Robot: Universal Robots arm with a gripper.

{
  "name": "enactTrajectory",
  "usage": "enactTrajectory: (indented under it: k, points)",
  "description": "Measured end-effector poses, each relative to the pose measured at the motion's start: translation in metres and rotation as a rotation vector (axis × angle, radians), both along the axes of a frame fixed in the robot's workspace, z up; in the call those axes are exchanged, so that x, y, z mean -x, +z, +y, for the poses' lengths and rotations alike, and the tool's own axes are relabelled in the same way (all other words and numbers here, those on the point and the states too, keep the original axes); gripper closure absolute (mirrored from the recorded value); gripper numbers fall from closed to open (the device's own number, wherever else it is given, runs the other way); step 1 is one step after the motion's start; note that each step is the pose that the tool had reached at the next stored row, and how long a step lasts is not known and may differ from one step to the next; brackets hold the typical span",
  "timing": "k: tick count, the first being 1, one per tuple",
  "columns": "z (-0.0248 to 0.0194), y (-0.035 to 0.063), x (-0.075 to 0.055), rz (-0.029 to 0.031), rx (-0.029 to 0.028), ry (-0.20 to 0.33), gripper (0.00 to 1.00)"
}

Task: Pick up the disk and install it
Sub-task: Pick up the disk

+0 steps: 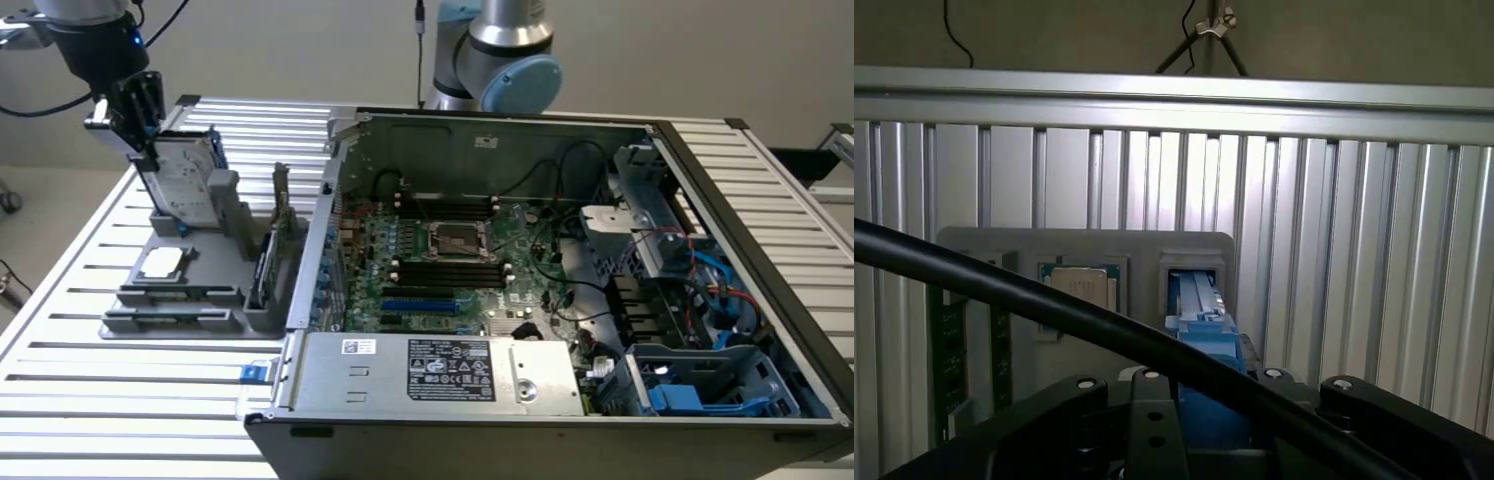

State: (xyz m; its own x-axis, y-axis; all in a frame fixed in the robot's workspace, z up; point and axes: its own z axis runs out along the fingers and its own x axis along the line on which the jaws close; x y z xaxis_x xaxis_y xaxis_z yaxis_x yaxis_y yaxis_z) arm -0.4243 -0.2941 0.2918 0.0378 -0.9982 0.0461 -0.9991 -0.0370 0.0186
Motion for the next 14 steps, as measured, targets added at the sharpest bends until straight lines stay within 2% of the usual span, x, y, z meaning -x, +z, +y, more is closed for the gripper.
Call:
enactTrajectory:
  k: [10,14]
  points:
    - [0.0002,0.0319,0.000,-0.0002,0.0001,0.000,0.67]
    - [0.0007,0.0498,0.000,0.0000,0.0001,0.000,0.67]
